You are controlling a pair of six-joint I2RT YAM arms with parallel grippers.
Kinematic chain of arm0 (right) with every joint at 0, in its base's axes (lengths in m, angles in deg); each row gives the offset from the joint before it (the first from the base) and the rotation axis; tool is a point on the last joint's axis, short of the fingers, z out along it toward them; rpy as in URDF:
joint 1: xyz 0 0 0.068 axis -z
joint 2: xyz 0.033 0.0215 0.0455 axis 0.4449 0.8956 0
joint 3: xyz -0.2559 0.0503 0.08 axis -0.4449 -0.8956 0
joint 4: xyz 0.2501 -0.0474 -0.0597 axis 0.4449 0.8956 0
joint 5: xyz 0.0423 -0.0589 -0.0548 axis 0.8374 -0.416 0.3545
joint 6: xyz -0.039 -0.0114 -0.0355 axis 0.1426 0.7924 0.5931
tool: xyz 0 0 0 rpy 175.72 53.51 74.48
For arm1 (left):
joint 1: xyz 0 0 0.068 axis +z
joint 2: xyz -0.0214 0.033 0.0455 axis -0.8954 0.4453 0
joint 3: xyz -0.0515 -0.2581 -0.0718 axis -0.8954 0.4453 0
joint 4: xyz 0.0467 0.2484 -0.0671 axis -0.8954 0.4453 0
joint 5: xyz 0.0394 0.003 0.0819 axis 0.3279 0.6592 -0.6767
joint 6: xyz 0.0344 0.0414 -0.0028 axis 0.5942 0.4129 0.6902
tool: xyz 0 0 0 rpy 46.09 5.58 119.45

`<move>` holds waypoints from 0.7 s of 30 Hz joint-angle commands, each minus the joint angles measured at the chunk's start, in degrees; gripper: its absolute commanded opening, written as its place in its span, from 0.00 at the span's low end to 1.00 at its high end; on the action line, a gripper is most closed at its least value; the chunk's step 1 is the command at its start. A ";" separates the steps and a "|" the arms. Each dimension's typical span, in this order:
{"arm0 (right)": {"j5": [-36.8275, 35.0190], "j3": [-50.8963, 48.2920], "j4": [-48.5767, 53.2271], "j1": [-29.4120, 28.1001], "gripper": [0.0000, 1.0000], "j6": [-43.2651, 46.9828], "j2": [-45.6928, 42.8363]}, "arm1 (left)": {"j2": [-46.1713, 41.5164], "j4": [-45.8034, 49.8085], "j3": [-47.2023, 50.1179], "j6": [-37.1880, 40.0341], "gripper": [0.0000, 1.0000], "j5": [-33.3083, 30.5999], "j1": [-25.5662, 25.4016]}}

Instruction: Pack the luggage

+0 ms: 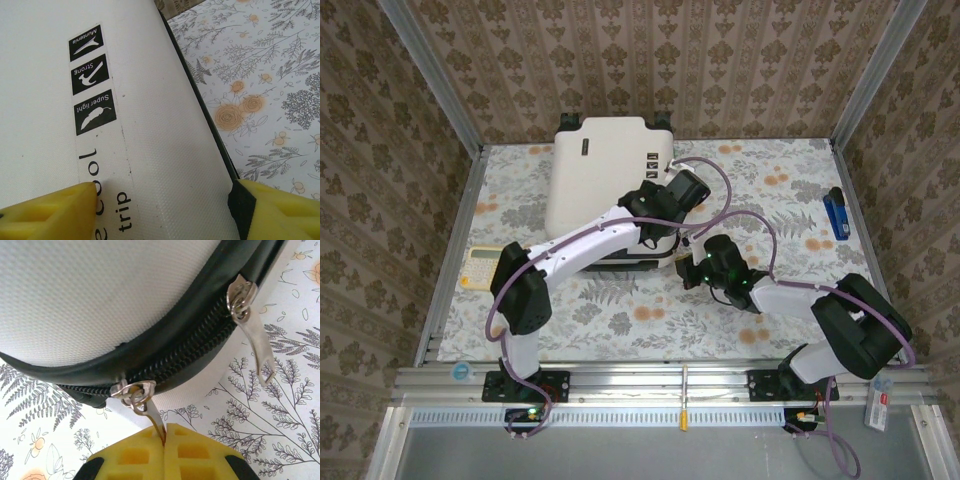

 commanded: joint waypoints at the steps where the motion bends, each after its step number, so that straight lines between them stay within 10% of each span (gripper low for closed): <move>1: -0.46 1.74 -0.26 2.22 0.00 -0.66 -2.26 | 3.57 13.42 4.59 1.02 0.69 -0.14 2.73; 21: -4.67 9.87 6.09 4.79 0.00 -18.44 0.29 | 1.25 12.10 11.56 0.16 0.68 2.96 0.92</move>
